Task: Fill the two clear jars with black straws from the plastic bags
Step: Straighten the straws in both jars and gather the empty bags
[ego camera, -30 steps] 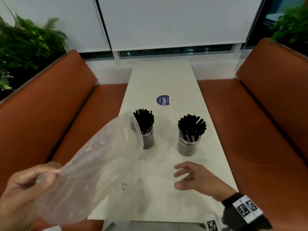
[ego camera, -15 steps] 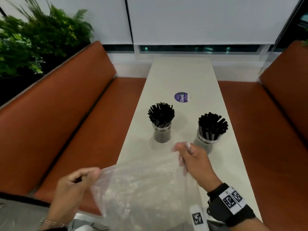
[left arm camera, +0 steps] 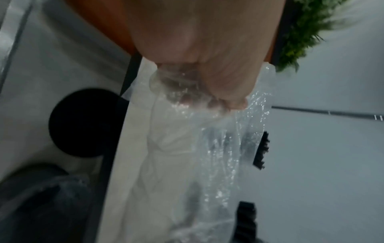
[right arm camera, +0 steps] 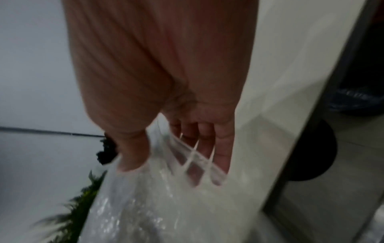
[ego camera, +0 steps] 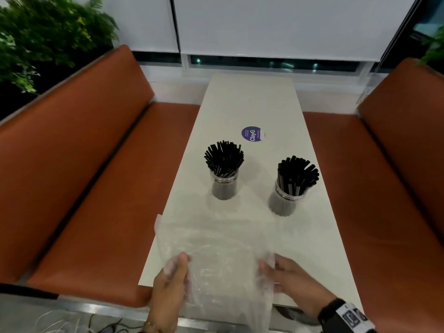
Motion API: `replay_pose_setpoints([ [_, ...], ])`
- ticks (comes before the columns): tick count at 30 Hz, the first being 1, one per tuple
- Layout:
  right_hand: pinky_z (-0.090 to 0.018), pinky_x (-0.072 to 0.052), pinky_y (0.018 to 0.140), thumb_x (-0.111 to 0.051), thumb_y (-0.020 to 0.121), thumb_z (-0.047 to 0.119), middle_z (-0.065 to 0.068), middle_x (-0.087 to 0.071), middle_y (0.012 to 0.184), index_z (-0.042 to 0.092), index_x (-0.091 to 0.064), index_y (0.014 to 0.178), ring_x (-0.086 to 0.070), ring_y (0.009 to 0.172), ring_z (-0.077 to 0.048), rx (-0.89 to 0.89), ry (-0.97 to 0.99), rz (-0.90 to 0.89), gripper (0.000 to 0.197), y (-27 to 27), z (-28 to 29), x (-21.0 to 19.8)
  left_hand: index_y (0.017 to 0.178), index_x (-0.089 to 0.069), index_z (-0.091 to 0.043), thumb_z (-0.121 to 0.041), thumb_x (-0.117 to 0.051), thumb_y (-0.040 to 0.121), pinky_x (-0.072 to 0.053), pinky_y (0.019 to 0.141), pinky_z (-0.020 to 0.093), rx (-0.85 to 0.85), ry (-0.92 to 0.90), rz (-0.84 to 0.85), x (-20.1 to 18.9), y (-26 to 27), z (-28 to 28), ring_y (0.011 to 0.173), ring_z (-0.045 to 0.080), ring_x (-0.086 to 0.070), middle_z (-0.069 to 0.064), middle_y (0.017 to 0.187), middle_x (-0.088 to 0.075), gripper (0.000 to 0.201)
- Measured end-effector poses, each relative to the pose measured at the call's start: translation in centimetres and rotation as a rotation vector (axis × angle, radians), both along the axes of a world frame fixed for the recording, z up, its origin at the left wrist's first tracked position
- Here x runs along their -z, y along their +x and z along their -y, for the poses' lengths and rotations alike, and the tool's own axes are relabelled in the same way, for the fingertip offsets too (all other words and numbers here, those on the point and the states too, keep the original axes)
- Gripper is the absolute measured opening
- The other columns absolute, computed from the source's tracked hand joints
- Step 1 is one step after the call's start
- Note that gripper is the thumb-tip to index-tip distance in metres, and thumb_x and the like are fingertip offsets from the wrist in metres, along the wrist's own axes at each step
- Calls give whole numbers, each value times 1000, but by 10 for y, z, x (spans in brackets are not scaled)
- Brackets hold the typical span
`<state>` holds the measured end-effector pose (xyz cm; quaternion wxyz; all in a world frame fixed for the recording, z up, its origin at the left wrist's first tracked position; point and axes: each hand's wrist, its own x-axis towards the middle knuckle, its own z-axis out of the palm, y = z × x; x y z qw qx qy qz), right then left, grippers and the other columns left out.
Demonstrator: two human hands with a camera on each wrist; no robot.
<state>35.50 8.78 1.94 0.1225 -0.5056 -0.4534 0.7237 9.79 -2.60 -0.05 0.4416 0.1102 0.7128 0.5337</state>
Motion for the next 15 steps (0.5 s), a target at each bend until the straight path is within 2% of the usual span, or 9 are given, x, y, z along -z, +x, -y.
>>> replay_pose_setpoints([
  [2, -25, -57, 54, -61, 106, 29, -11, -60, 88, 3, -68, 105, -63, 65, -16, 110, 40, 29, 27, -3, 10, 10, 80, -79, -24, -55, -60, 99, -43, 53, 29, 34, -43, -172, 2, -3, -1, 49, 21, -50, -1, 51, -55, 41],
  [4, -23, -45, 42, -53, 111, 25, -4, -51, 71, 8, -66, 92, -49, 51, -10, 283, 209, 132, 28, -2, 8, 19, 65, -76, -22, -61, -60, 95, -49, 64, 36, 45, -128, -411, 1, -15, 1, 57, 25, -59, -3, 50, -64, 52],
  [6, -21, -41, 48, -50, 111, 23, 6, -50, 64, 14, -64, 86, -43, 50, -4, 356, 393, 186, 30, -3, -1, 26, 54, -70, -19, -59, -61, 95, -47, 73, 38, 50, -210, -595, -3, -27, 5, 66, 20, -63, -1, 57, -69, 58],
  [8, -25, -41, 60, -50, 111, 22, 9, -54, 67, 20, -63, 83, -45, 57, -4, 286, 527, 195, 30, -8, -8, 28, 51, -67, -19, -57, -61, 97, -46, 79, 39, 10, -242, -657, -7, -36, 8, 69, 19, -63, -2, 59, -70, 59],
  [10, -20, -41, 60, -51, 110, 28, 10, -57, 64, 22, -63, 86, -47, 55, -2, 210, 606, 229, 27, -18, -14, 25, 52, -67, -20, -57, -58, 98, -49, 87, 42, -54, -238, -670, -8, -44, 10, 73, 29, -63, -1, 63, -70, 60],
  [12, -18, -41, 55, -55, 105, 44, 8, -62, 63, 22, -63, 93, -51, 50, -1, 184, 623, 261, 26, -32, -22, 17, 61, -69, -21, -59, -52, 100, -49, 90, 44, -87, -238, -689, -7, -51, 13, 80, 34, -62, 3, 71, -71, 57],
  [14, -20, -47, 53, -60, 99, 56, 4, -71, 79, 22, -61, 106, -61, 51, -1, 187, 496, 247, 35, -43, -33, 11, 70, -69, -22, -66, -47, 100, -48, 91, 44, -74, -282, -715, 2, -59, 13, 84, 33, -62, 6, 77, -71, 58],
  [15, -23, -52, 59, -61, 98, 59, 2, -74, 93, 23, -59, 115, -68, 61, -4, 167, 437, 259, 40, -45, -38, 10, 74, -68, -23, -72, -43, 98, -48, 90, 44, -49, -319, -722, 7, -63, 11, 85, 33, -63, 7, 78, -71, 60],
])
